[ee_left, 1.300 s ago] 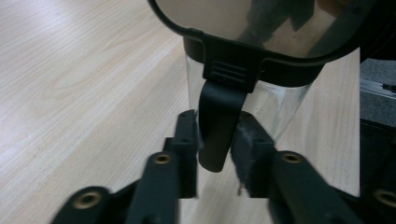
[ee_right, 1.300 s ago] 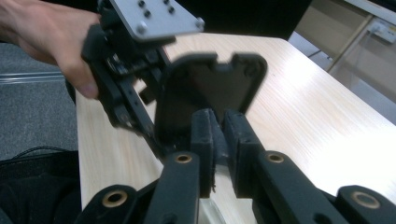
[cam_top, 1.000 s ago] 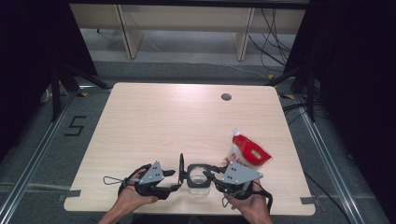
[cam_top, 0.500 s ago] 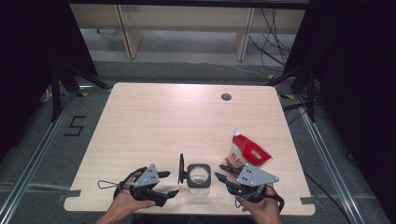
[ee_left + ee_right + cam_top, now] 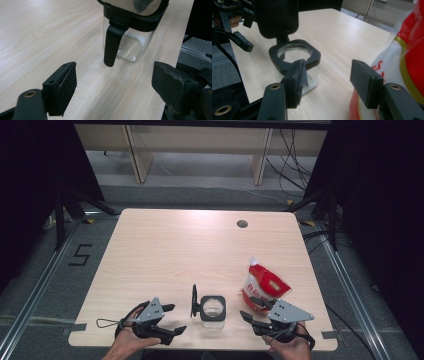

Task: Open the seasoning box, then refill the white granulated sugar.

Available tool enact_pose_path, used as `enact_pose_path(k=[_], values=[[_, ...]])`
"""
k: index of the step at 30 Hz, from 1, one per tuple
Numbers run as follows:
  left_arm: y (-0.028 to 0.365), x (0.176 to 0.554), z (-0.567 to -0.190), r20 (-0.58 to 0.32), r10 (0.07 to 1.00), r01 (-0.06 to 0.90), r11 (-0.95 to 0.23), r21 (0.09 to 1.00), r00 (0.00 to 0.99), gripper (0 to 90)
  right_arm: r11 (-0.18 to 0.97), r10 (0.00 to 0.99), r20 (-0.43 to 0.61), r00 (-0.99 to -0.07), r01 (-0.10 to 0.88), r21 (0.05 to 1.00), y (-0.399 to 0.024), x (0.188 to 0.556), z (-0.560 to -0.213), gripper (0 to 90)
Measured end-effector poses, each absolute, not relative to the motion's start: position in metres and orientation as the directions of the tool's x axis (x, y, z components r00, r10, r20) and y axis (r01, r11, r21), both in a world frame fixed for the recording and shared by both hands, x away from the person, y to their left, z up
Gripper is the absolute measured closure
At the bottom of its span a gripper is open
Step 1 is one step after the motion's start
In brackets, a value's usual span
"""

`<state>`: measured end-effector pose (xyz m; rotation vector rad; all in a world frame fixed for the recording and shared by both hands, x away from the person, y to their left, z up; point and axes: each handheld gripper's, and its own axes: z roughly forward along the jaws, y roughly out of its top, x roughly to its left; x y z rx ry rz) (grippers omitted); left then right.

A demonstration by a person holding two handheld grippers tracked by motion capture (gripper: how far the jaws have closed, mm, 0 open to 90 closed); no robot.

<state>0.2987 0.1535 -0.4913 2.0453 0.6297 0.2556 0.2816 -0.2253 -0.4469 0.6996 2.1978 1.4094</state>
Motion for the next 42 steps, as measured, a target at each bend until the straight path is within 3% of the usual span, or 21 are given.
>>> enact_pose_path(k=[21,34,42], values=[[0.159,0.296,-0.496,-0.063,0.605,0.382,-0.415,0.826,0.794,19.9,0.326,0.681,-0.045,-0.731,0.248,0.912,-0.277,0.261,-0.465,39.3],[0.157,0.283,-0.497,-0.091,0.599,0.390,-0.391,0.833,0.795,19.9,0.284,0.778,-0.009,-0.629,0.338,0.897,-0.303,0.270,-0.477,16.4],[0.158,0.279,-0.496,-0.101,0.606,0.399,-0.381,0.834,0.789,19.8,0.271,0.775,0.010,-0.631,0.346,0.898,-0.300,0.275,-0.481,16.3]])
